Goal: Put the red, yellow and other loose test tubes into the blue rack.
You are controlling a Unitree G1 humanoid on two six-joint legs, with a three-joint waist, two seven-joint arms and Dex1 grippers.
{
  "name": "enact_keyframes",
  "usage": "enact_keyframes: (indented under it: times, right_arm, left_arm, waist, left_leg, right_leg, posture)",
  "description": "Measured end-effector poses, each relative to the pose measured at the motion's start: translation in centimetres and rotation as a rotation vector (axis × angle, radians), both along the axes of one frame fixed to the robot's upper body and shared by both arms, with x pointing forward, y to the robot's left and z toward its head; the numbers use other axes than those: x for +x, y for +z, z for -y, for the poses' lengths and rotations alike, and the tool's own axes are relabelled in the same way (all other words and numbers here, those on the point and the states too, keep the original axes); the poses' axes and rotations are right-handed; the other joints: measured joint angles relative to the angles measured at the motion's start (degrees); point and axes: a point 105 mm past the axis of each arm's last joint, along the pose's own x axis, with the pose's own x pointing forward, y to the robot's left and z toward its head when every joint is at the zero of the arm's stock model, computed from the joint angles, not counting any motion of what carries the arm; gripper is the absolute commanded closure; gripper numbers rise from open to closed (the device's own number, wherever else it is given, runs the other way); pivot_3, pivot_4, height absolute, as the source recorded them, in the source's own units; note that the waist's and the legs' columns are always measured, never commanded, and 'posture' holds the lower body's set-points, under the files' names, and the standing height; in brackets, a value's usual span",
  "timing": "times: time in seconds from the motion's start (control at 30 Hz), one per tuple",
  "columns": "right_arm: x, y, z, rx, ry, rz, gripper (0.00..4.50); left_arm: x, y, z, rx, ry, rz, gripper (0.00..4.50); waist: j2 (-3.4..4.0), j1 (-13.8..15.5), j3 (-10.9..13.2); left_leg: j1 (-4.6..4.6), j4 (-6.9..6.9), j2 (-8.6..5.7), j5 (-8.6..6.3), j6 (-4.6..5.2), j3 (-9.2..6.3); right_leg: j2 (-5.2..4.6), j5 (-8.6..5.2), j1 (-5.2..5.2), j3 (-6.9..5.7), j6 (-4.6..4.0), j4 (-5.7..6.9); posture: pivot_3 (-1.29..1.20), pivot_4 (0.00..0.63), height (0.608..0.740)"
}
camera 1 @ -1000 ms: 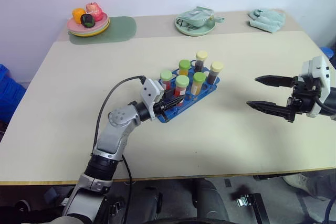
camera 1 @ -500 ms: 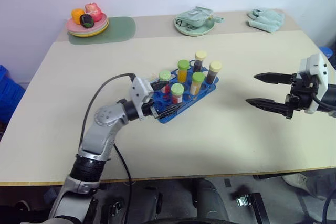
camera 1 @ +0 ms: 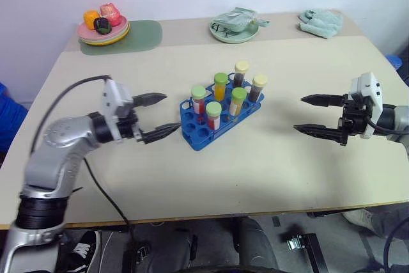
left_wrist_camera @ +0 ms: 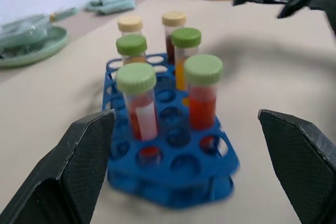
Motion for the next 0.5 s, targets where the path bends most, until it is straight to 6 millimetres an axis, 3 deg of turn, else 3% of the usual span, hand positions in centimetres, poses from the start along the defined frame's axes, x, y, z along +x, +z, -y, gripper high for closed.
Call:
enact_keyframes:
  times: [0.17, 0.33, 0.5]
  right_arm:
    - [0.0, 0.1, 0.2, -0.008, 0.013, 0.032, 0.00]
    - [-0.6, -1.1, 1.2, -0.016, -0.024, 0.027, 0.00]
    - [-0.8, -1.0, 1.6, -0.021, -0.050, 0.057, 0.00]
  left_arm:
    - [0.0, 0.7, -2.1, 0.022, 0.004, 0.011, 0.03]
    - [0.4, 0.6, -5.1, 0.069, 0.035, 0.022, 0.03]
    - [0.7, 0.1, -5.7, 0.068, 0.039, 0.023, 0.03]
  waist:
    - [-0.01, 0.17, 0.00]
    - [0.00, 0.04, 0.00]
    - [0.01, 0.08, 0.00]
  left_leg:
    - [0.00, 0.00, -0.01, 0.00, 0.00, 0.00]
    - [0.00, -0.02, 0.00, 0.00, 0.00, 0.01]
    - [0.00, -0.01, 0.00, 0.00, 0.00, 0.00]
  right_leg:
    - [0.00, 0.00, 0.02, 0.00, 0.00, 0.00]
    - [0.01, 0.00, 0.00, 0.00, 0.00, 0.01]
    - [0.01, 0.00, 0.01, 0.00, 0.00, 0.01]
  posture:
    - [0.00, 0.150, 0.740]
    - [0.00, 0.150, 0.740]
    - [0.00, 0.150, 0.740]
